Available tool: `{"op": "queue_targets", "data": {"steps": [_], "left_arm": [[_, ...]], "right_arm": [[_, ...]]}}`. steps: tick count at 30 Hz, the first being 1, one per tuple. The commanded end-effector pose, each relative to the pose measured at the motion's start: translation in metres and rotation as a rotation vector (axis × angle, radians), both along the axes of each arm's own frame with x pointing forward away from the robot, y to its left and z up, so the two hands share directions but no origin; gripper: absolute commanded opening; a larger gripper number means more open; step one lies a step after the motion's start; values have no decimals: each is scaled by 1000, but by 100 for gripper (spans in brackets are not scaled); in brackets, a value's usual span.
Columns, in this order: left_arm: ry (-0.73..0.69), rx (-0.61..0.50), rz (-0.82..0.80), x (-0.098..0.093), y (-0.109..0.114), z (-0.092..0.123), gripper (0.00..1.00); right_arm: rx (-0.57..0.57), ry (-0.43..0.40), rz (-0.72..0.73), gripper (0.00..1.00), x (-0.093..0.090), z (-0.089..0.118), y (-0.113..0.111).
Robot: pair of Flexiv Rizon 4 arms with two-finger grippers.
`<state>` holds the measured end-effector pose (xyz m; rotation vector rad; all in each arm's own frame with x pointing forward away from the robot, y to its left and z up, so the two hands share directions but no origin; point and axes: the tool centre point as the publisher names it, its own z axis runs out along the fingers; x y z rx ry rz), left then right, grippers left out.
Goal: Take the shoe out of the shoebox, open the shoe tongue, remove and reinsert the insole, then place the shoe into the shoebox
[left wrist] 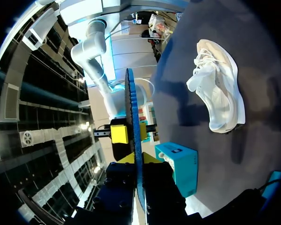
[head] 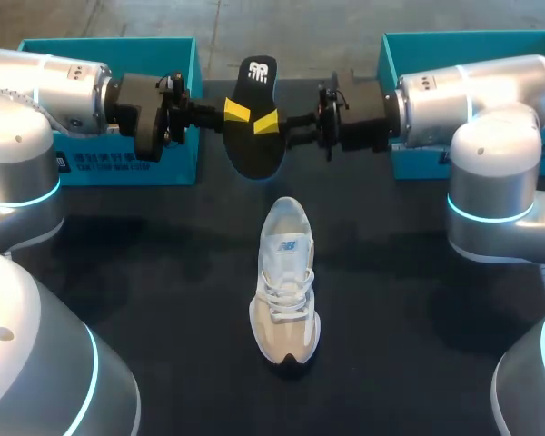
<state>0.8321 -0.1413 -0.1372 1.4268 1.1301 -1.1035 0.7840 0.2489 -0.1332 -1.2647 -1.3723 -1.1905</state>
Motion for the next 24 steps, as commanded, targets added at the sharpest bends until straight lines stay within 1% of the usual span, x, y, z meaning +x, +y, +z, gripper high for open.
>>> {"op": "queue_targets", "data": {"steps": [1, 3, 15, 16, 17, 18, 19, 20, 24], "left_arm": [[-2, 0, 3, -1, 0, 0, 0], [-2, 0, 3, -1, 0, 0, 0], [17, 0, 6, -3, -1, 0, 0], [19, -1, 6, -4, -1, 0, 13], [21, -2, 6, -4, -1, 1, 38], [23, -3, 5, -4, -1, 1, 53], [24, -3, 5, -5, -1, 2, 85], [25, -3, 4, -6, 0, 2, 100], [35, 11, -3, -9, 3, 2, 100]], "right_arm": [[-2, 0, 0, 12, -2, 1, 0], [-4, 2, 6, 0, -3, 1, 0], [6, -4, 14, 0, -7, -2, 0], [6, -5, 14, 0, -7, -3, 0], [7, -7, 13, 0, -7, -3, 0], [8, -10, 9, 0, -7, -3, 0], [9, -14, 5, 0, -8, -4, -1], [9, -20, 0, 0, -8, -4, -1], [17, -51, -11, 0, -11, -4, -5]]}}
